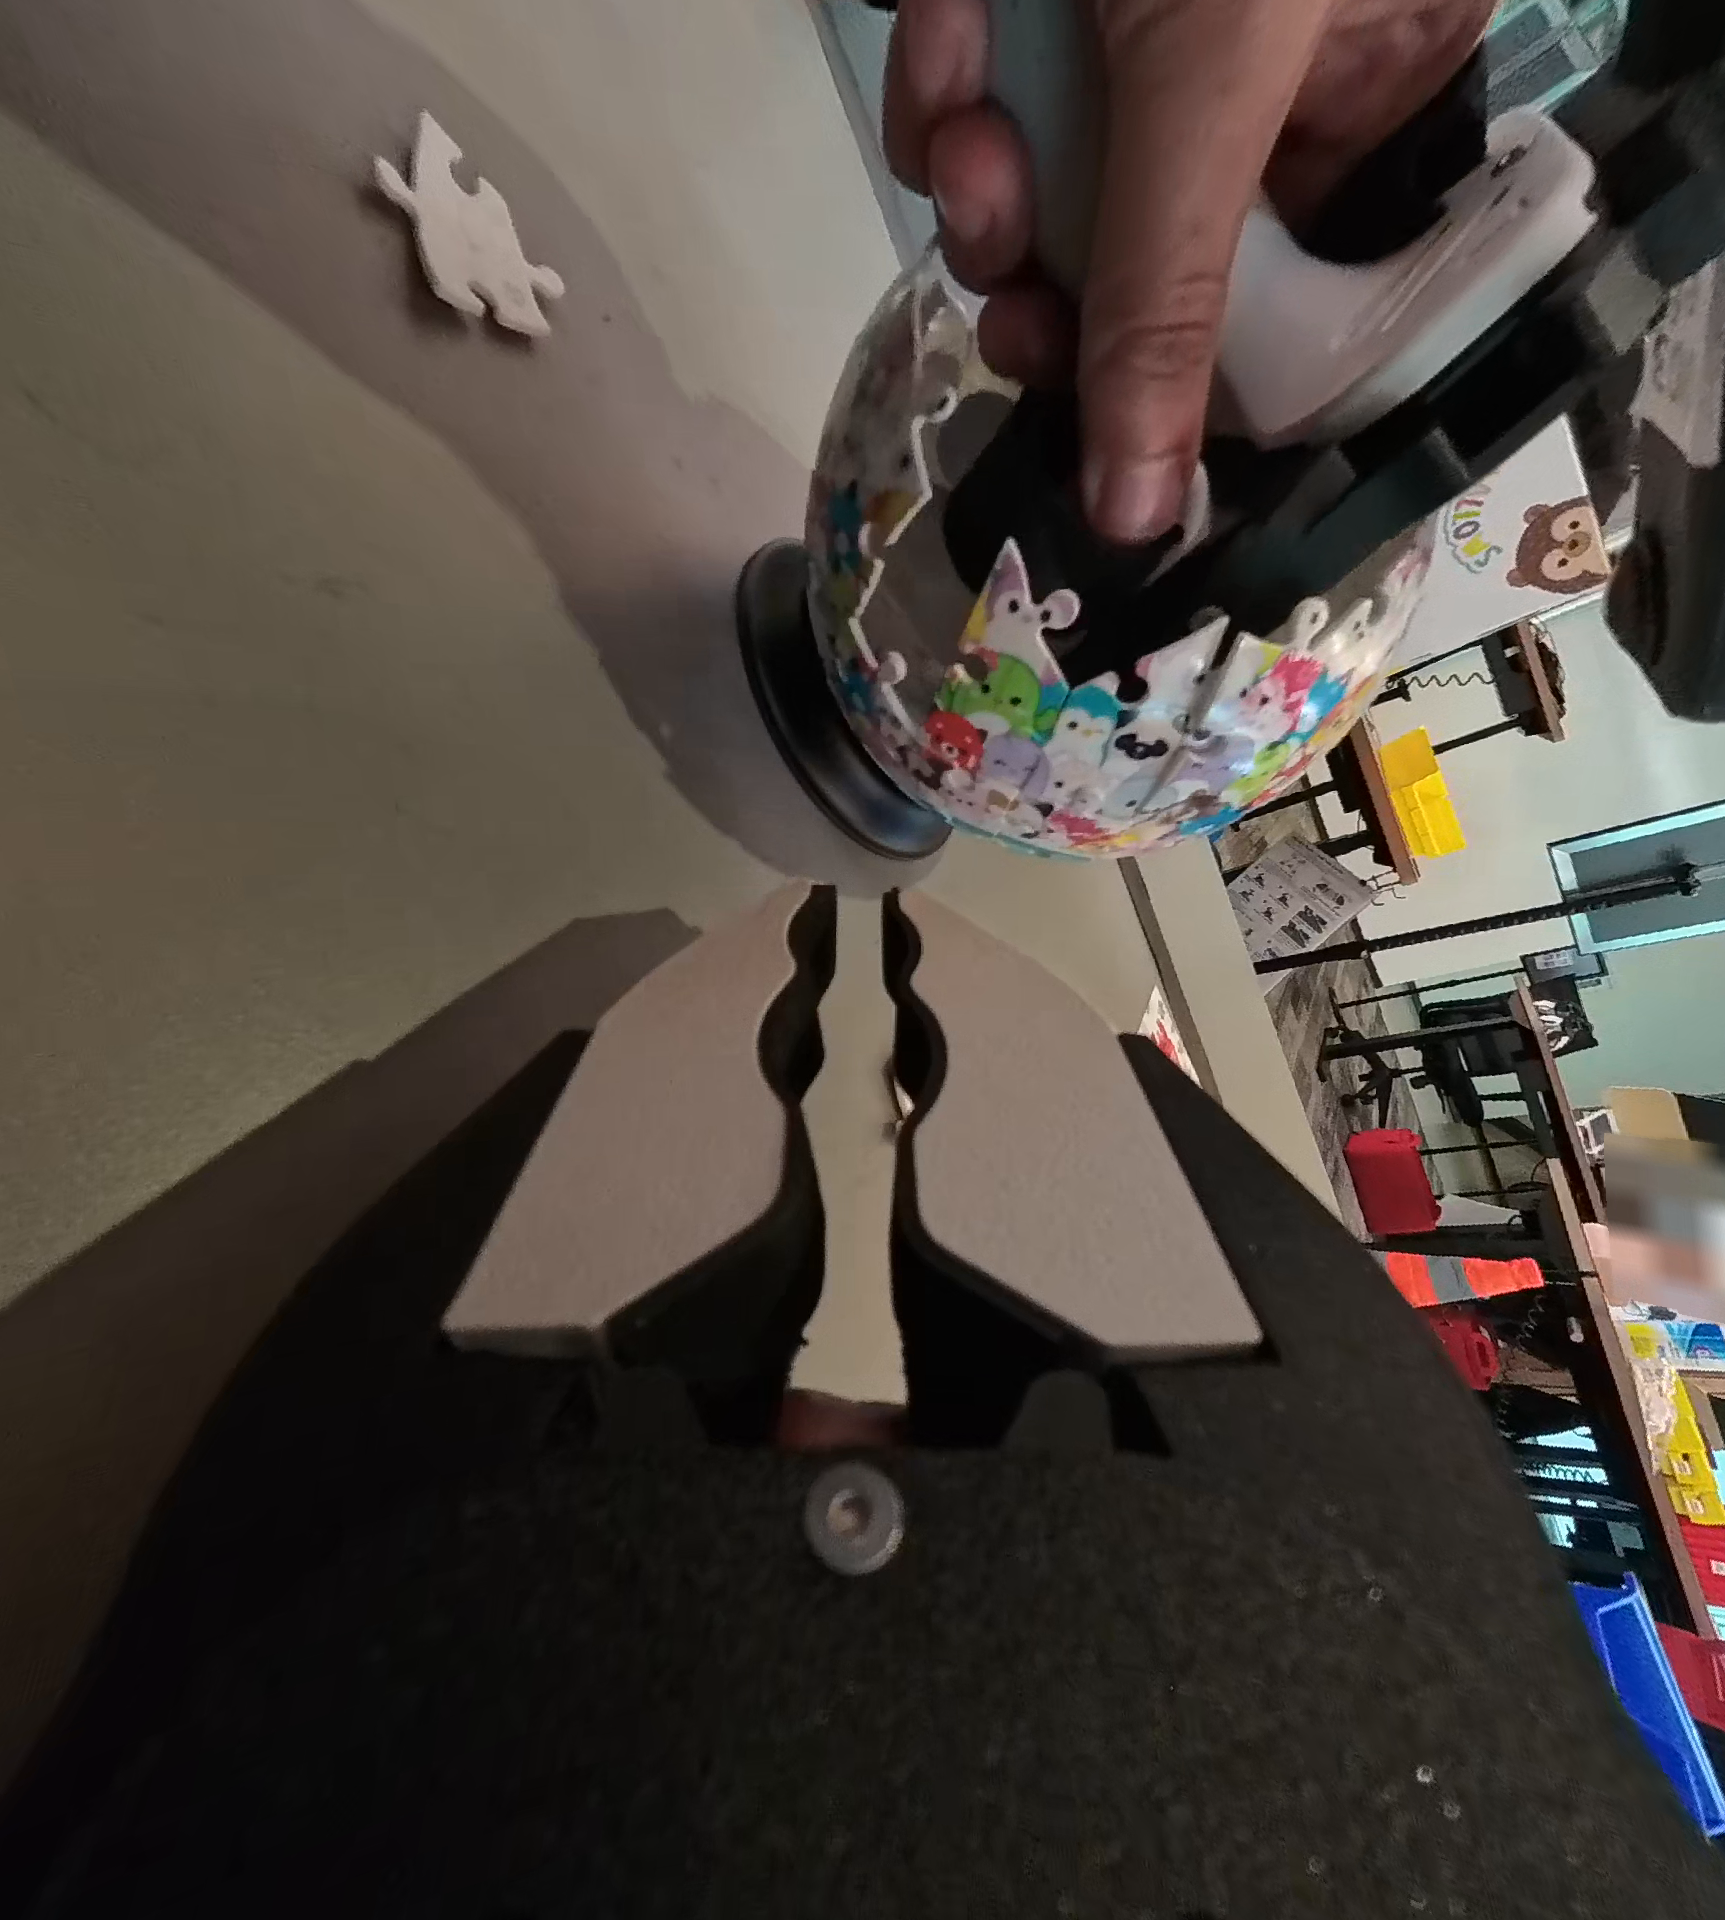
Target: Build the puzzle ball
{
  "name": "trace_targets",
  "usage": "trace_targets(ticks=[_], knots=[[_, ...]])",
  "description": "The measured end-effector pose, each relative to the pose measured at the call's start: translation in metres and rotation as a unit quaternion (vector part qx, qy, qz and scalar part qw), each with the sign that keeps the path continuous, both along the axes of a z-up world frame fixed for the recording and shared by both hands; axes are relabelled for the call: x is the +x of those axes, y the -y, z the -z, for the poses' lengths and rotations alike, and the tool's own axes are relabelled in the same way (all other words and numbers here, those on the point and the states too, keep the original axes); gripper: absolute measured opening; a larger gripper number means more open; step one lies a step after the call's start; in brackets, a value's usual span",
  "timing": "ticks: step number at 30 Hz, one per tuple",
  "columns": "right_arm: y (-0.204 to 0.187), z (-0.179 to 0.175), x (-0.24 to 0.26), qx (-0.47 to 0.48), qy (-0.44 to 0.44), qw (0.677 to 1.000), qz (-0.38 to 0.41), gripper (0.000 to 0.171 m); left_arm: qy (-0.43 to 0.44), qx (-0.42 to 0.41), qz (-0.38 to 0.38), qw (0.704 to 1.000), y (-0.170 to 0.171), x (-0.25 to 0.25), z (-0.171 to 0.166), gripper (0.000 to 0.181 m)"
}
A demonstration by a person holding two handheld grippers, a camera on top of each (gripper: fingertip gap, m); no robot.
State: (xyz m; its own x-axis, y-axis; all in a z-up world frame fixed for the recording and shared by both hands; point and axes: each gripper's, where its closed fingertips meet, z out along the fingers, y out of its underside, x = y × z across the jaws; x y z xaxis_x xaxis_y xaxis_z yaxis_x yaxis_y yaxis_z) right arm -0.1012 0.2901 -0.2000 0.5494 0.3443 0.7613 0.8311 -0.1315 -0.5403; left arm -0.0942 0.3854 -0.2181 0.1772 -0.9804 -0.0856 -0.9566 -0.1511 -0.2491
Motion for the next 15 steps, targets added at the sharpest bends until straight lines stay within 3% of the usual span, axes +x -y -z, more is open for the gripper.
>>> trace_targets(ticks=[1,2,9,12,14,15], knots=[[0.0,0.0,0.0,0.0,0.0,1.0,0.0,0.008,0.003,-0.001,0.0,1.0,0.0,0.001,-0.001,0.118],[0.0,0.0,0.0,0.0,0.001,1.0,0.0,0.008,0.006,-0.004,0.0,1.0,0.001,0.002,-0.001,0.087],[0.0,0.002,0.0,-0.003,0.007,1.0,-0.002,0.008,-0.006,-0.023,-0.004,1.0,0.005,0.002,0.001,0.083],[-0.001,0.002,0.0,-0.003,0.007,1.0,-0.002,0.008,-0.027,-0.027,0.002,0.999,0.006,-0.004,0.003,0.093],[-0.001,0.002,0.0,-0.004,0.008,1.0,-0.003,0.008,-0.034,-0.029,0.005,0.999,0.007,-0.008,0.004,0.09],[-0.001,0.002,0.0,-0.004,0.008,1.0,-0.003,0.008,-0.038,-0.03,0.005,0.999,0.007,-0.01,0.004,0.121]])
